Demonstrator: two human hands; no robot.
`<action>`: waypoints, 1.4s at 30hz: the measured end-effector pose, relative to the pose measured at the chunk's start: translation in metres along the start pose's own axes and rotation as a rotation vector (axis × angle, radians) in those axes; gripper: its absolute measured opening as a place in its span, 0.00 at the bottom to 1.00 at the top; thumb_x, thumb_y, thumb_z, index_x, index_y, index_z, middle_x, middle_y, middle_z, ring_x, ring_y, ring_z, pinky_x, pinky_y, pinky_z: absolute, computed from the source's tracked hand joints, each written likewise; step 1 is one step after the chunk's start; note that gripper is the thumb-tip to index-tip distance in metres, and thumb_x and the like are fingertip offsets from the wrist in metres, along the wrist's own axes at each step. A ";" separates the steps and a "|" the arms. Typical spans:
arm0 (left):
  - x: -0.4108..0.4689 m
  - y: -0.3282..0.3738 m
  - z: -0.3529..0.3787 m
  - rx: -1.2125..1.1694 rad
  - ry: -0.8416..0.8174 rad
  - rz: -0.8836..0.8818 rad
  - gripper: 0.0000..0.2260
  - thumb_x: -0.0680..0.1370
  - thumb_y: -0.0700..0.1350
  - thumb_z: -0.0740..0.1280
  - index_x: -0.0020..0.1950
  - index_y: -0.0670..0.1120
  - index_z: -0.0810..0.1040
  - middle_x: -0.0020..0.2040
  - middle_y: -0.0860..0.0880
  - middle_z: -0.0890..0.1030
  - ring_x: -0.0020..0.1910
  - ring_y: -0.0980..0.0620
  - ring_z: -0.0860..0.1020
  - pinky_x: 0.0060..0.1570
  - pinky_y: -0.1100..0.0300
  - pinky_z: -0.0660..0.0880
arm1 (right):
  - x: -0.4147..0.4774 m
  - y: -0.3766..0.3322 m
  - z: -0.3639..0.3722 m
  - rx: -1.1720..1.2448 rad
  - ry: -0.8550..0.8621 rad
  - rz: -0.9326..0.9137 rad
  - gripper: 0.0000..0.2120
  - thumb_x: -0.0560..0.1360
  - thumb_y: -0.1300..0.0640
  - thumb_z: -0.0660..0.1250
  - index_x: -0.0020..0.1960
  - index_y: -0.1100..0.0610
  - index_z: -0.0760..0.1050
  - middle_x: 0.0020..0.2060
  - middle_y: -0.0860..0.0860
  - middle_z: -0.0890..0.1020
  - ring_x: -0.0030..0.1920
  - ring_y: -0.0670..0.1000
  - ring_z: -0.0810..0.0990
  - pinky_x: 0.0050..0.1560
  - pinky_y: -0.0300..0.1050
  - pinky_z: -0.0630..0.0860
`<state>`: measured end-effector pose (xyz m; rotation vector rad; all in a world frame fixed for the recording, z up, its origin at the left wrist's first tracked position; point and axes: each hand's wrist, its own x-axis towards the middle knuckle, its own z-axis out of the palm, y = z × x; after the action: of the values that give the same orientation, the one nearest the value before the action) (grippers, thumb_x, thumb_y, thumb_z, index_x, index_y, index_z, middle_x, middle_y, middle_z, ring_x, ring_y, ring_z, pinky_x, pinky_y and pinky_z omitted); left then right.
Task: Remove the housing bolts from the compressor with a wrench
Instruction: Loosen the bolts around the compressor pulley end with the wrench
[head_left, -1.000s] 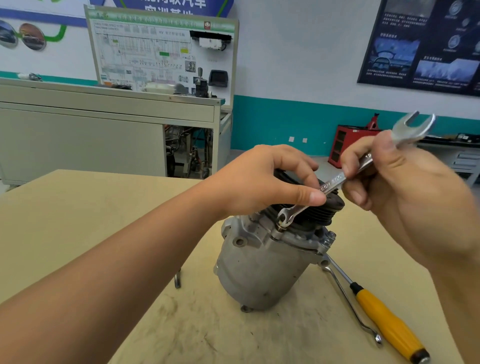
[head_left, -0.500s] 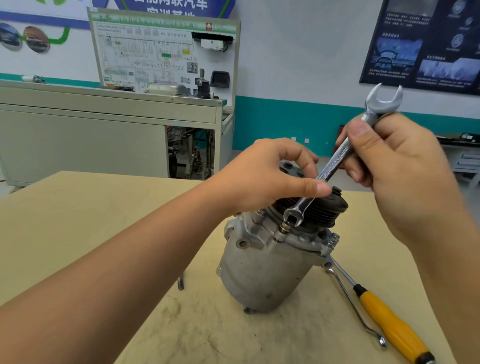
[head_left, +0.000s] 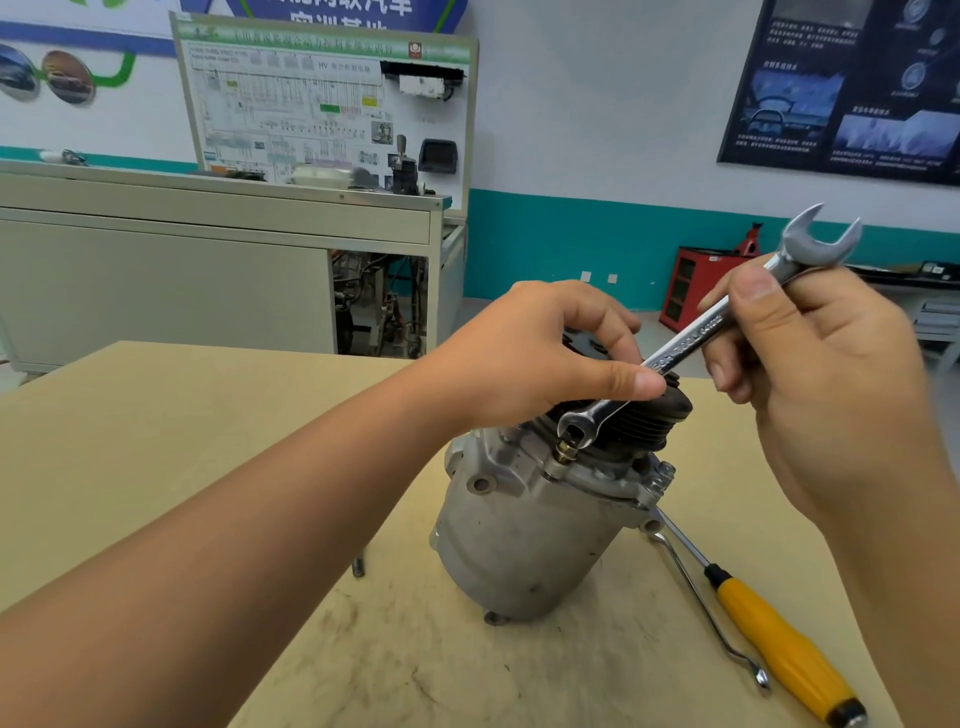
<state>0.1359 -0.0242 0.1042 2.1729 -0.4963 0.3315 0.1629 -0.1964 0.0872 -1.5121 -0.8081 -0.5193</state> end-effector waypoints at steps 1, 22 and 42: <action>0.000 0.000 0.000 0.004 0.002 0.004 0.08 0.68 0.52 0.75 0.32 0.57 0.78 0.52 0.63 0.77 0.59 0.64 0.73 0.61 0.59 0.67 | 0.000 0.000 -0.001 -0.001 0.003 -0.001 0.11 0.77 0.48 0.58 0.40 0.50 0.74 0.24 0.48 0.74 0.26 0.45 0.69 0.29 0.34 0.68; 0.001 0.000 0.002 0.051 0.007 0.040 0.08 0.69 0.52 0.75 0.31 0.59 0.78 0.53 0.62 0.78 0.57 0.66 0.73 0.55 0.72 0.63 | -0.004 0.002 0.000 0.072 -0.006 -0.032 0.12 0.75 0.43 0.59 0.41 0.49 0.74 0.24 0.47 0.75 0.26 0.45 0.70 0.29 0.34 0.69; 0.003 -0.008 0.000 -0.130 0.003 -0.020 0.04 0.74 0.49 0.71 0.39 0.55 0.82 0.53 0.58 0.82 0.55 0.63 0.77 0.61 0.64 0.68 | 0.037 -0.011 0.019 -0.208 -0.186 0.213 0.14 0.81 0.52 0.57 0.39 0.53 0.75 0.20 0.45 0.72 0.24 0.42 0.68 0.33 0.37 0.69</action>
<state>0.1423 -0.0209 0.0997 2.0501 -0.4807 0.2835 0.1762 -0.1711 0.1191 -1.8356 -0.7402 -0.3144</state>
